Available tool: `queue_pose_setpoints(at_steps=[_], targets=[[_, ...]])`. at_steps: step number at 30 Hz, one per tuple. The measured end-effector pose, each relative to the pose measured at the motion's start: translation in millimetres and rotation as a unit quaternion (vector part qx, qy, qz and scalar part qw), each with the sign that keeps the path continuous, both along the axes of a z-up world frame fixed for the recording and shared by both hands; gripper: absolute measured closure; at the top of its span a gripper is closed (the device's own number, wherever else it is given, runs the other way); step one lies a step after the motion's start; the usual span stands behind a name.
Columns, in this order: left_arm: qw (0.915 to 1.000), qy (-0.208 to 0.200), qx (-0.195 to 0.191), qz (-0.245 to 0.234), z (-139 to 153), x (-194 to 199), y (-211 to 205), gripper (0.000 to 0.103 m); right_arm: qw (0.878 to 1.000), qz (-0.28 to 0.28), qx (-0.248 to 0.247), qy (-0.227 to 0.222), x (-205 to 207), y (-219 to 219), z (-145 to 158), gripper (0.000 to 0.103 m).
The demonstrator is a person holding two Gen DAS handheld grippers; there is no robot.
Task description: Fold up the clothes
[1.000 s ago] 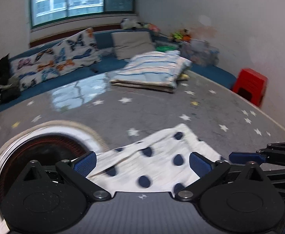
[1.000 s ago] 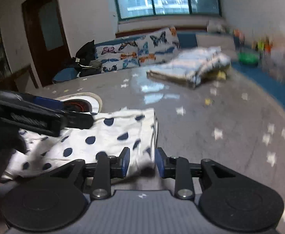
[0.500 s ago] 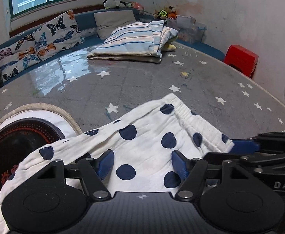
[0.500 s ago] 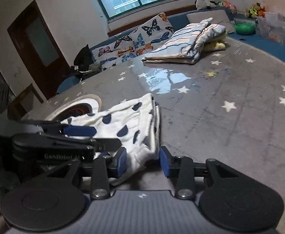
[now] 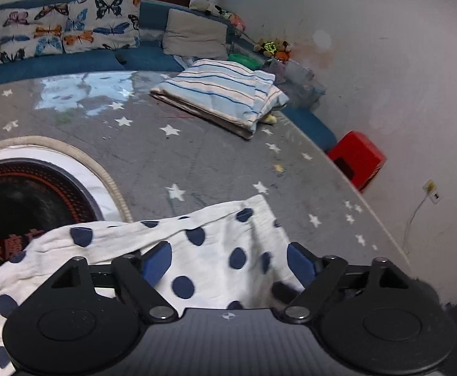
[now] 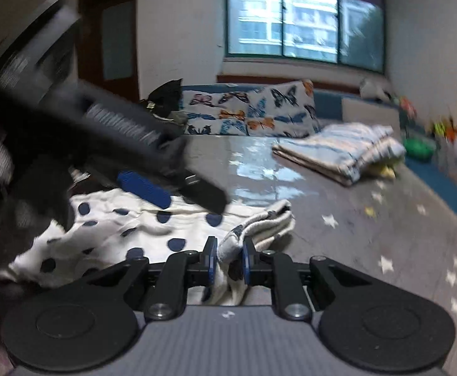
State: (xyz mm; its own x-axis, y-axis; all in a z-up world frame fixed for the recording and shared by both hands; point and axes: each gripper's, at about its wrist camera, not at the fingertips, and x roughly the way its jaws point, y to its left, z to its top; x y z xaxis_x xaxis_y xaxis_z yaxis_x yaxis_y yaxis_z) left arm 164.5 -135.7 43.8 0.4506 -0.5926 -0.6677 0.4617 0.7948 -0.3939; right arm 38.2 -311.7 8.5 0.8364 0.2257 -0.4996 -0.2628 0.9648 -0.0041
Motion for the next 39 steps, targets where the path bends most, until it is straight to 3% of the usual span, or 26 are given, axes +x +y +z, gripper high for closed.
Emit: queue_pose_setpoints(at_steps=[5,8,10,11,13,15,19,25,31,33,35,39], targets=[[0.9997,0.01,0.015,-0.017,-7.1,-0.9,-9.6,0.019,0.998,0.032,-0.042,-0.018,-5.0,23.3,-2.0,0.089],[0.9994,0.012,0.025,-0.021,-12.7,0.2,-14.1,0.023,0.996,0.051,-0.067,-0.028,-8.0,37.4,-3.1,0.089],[0.9993,0.022,0.016,-0.025,-17.5,2.6,-13.3,0.049,0.994,0.064,-0.084,-0.035,-10.0,46.7,-3.9,0.089],[0.9991,0.031,0.01,-0.026,-20.2,4.5,-12.8,0.057,0.993,0.068,-0.089,-0.038,-11.0,49.6,-4.3,0.089],[0.9986,0.044,0.002,-0.028,-25.9,7.2,-11.1,0.085,0.993,0.071,-0.09,-0.04,-13.4,51.1,-4.7,0.089],[0.9986,0.048,-0.002,-0.023,-29.7,9.0,-7.5,0.087,0.993,0.065,-0.086,-0.044,-15.6,48.6,-3.7,0.084],[0.9984,0.055,-0.012,-0.009,-34.3,12.5,0.7,0.089,0.995,0.041,-0.073,-0.046,-18.0,36.6,-0.5,0.057],[0.9964,0.074,-0.04,0.007,-32.4,15.1,2.6,0.089,0.998,0.042,-0.037,0.009,2.8,22.8,-8.7,0.05],[0.9924,0.089,-0.085,0.006,-22.7,13.4,0.3,0.089,0.999,0.034,-0.026,0.017,14.5,31.0,-13.8,0.051],[0.9927,0.083,-0.088,0.005,-18.3,9.0,3.8,0.086,1.0,0.011,-0.003,0.029,20.5,22.4,-15.1,0.065],[0.9937,0.07,-0.087,0.008,-12.1,1.1,12.3,0.085,0.998,-0.015,0.028,0.046,26.9,10.4,-15.8,0.071],[0.9946,0.045,-0.086,0.037,3.3,-25.8,48.9,0.061,0.987,-0.062,0.117,0.092,33.0,-19.8,-20.4,0.07]])
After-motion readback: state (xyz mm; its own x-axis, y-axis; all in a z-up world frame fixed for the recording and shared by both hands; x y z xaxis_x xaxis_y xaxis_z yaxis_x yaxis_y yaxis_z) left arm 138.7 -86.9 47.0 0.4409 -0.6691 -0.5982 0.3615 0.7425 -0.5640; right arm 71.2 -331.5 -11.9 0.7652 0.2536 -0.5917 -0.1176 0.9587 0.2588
